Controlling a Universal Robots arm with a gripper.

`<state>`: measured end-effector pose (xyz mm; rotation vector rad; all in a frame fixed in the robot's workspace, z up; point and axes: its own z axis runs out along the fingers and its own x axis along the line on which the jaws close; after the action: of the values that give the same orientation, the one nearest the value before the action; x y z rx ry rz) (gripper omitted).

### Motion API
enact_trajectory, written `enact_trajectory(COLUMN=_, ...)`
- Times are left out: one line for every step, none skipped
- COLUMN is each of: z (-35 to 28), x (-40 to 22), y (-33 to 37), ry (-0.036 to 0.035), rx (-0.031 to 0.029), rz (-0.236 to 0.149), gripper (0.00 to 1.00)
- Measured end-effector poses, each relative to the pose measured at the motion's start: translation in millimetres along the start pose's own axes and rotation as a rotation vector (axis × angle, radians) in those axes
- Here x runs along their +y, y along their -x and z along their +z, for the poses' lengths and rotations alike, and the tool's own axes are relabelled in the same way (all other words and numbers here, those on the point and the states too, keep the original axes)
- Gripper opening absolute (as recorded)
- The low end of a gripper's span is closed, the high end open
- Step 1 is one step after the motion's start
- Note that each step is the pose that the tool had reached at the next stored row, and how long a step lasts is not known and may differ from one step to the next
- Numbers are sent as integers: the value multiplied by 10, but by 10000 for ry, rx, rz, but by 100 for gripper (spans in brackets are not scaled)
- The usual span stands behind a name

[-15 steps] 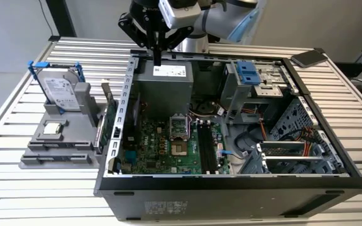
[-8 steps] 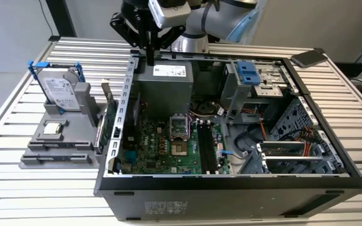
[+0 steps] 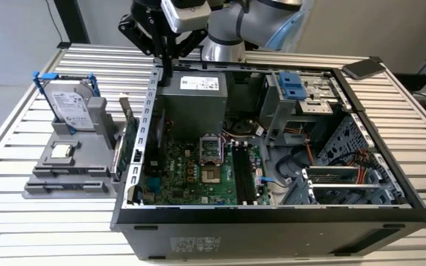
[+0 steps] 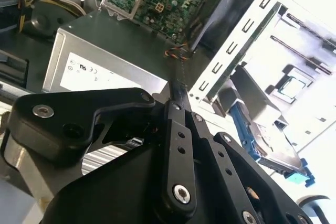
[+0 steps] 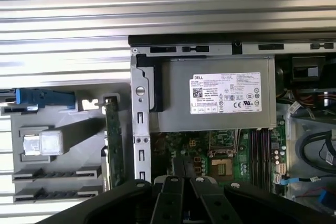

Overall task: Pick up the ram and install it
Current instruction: 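Reach for the ram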

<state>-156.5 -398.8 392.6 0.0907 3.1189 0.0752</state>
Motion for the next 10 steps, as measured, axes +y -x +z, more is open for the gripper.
enact_trajectory(z=-1, x=-1, y=-20, ry=0, rx=1, rz=-6, gripper=0)
enact_trajectory(z=-1, x=-2, y=-37, ry=0, rx=1, rz=-13, gripper=0)
enact_trajectory(z=-1, x=-3, y=-57, ry=0, rx=2, rz=-19, gripper=0)
enact_trajectory(z=-2, x=-4, y=-75, ry=0, rx=2, rz=-27, gripper=0)
enact_trajectory(z=-2, x=-5, y=-94, ry=1, rx=2, rz=-38, gripper=0)
enact_trajectory(z=-2, x=-6, y=-113, ry=1, rx=3, rz=-49, gripper=0)
enact_trajectory(z=-3, x=-8, y=-133, ry=2, rx=3, rz=-59, gripper=0)
enact_trajectory(z=-4, x=-9, y=-157, ry=2, rx=4, rz=-69, gripper=0)
enact_trajectory(z=-4, x=-11, y=-183, ry=3, rx=4, rz=-79, gripper=0)
enact_trajectory(z=-5, x=-13, y=-215, ry=3, rx=5, rz=-89, gripper=0)
